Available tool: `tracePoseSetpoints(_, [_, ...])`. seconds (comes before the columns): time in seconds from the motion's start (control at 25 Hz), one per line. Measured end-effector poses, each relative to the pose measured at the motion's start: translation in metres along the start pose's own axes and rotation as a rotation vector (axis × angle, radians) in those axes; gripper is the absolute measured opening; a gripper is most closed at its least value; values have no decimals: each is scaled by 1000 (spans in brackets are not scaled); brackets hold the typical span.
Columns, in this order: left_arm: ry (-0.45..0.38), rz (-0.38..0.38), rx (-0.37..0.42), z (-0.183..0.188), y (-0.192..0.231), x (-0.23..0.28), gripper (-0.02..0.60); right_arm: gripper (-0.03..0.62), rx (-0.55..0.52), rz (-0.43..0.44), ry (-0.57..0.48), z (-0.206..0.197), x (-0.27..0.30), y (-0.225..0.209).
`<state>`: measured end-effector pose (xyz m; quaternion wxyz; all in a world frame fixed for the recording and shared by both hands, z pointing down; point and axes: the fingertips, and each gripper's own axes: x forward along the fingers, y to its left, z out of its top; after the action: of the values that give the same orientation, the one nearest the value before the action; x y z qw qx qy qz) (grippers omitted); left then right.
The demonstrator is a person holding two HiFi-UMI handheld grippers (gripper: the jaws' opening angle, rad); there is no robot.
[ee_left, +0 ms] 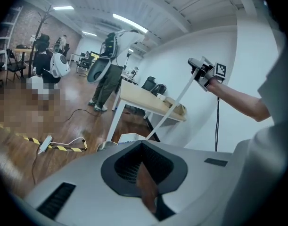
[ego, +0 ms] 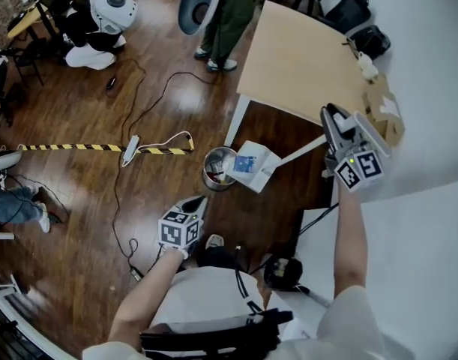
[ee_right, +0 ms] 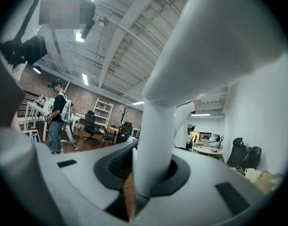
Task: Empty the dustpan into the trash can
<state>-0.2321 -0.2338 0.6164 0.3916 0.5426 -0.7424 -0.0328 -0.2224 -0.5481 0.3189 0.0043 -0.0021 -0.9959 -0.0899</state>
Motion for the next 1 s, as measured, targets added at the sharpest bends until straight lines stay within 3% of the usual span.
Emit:
tracePoseSetpoints(0.16, [-6,42,-37,2,8,4,-6,91,13,80,51,-41,29,-8])
tracePoseSetpoints(0.4, [-12,90,-88,-2,21,1,-6,95,-10,165,108,-81,53,16])
tracePoseSetpoints(0.64, [-26,89,-113,0,21,7,-6,94,-77,250,155,-80,64,28])
tracePoseSetpoints(1.0, [-43,66,-92,19,22,17,-6,95,-240,414,229,-71,63,91])
